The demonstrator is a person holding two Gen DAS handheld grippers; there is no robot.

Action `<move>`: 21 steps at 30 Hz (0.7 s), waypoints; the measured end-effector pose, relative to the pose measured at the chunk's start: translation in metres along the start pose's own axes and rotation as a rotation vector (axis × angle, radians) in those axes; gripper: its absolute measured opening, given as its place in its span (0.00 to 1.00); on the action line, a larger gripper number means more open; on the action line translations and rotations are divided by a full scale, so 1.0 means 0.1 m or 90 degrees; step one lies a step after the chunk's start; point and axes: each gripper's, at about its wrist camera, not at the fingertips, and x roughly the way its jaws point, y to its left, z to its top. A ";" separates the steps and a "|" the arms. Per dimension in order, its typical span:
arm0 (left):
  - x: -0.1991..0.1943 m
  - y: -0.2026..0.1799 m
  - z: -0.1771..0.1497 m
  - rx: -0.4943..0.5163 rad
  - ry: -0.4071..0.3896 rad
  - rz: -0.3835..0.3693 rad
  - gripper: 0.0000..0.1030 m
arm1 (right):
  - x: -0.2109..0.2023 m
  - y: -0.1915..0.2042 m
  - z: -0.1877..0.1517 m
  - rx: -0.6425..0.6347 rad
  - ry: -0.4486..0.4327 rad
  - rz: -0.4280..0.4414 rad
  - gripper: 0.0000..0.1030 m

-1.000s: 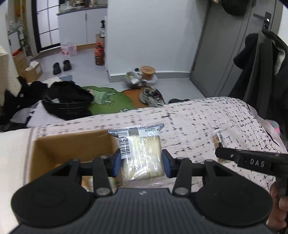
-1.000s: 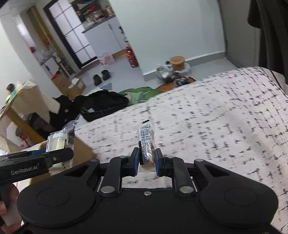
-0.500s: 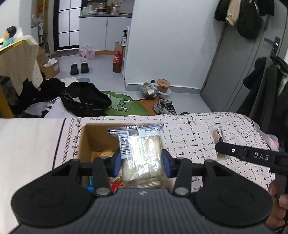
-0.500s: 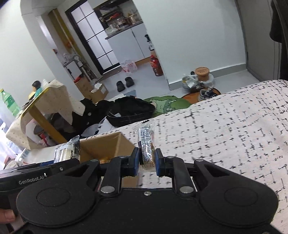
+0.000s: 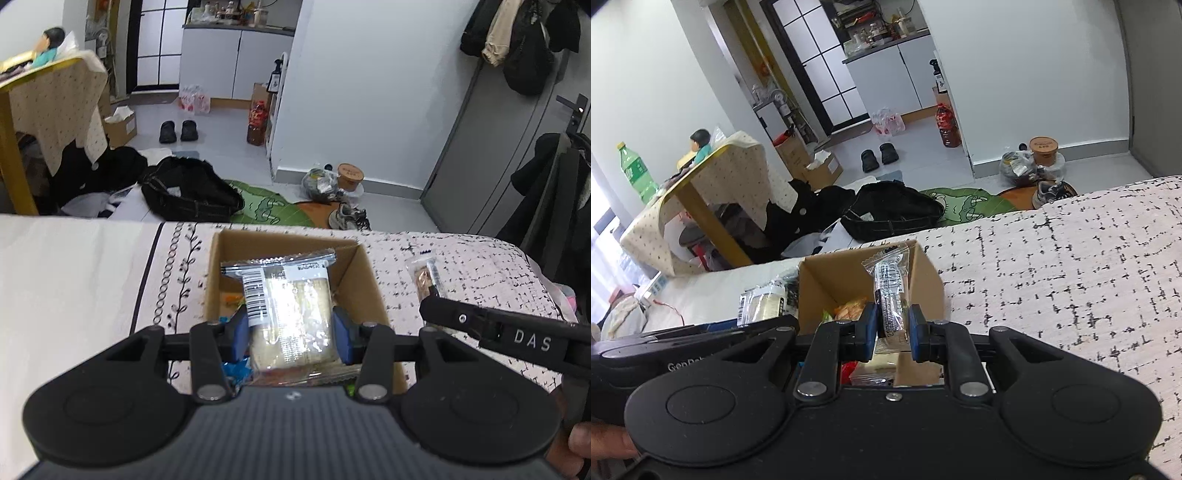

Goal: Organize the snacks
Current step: 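Carry both snacks over the box and open both tools to drop them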

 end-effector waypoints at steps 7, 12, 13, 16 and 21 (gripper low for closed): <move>0.01 0.19 -0.08 -0.018 -0.001 0.006 0.47 | 0.15 0.12 -0.06 -0.001 0.016 0.005 0.17; -0.07 0.35 -0.06 -0.054 -0.017 0.018 0.47 | 0.22 0.19 -0.10 0.002 0.024 0.015 0.17; -0.09 0.37 -0.06 -0.057 -0.018 0.022 0.48 | 0.23 0.21 -0.11 0.003 0.024 0.017 0.18; -0.12 0.42 -0.05 -0.070 -0.023 0.030 0.49 | 0.26 0.23 -0.08 0.005 0.022 0.023 0.18; -0.15 0.42 -0.06 -0.078 -0.022 0.045 0.51 | 0.34 0.25 -0.02 0.005 0.021 0.037 0.21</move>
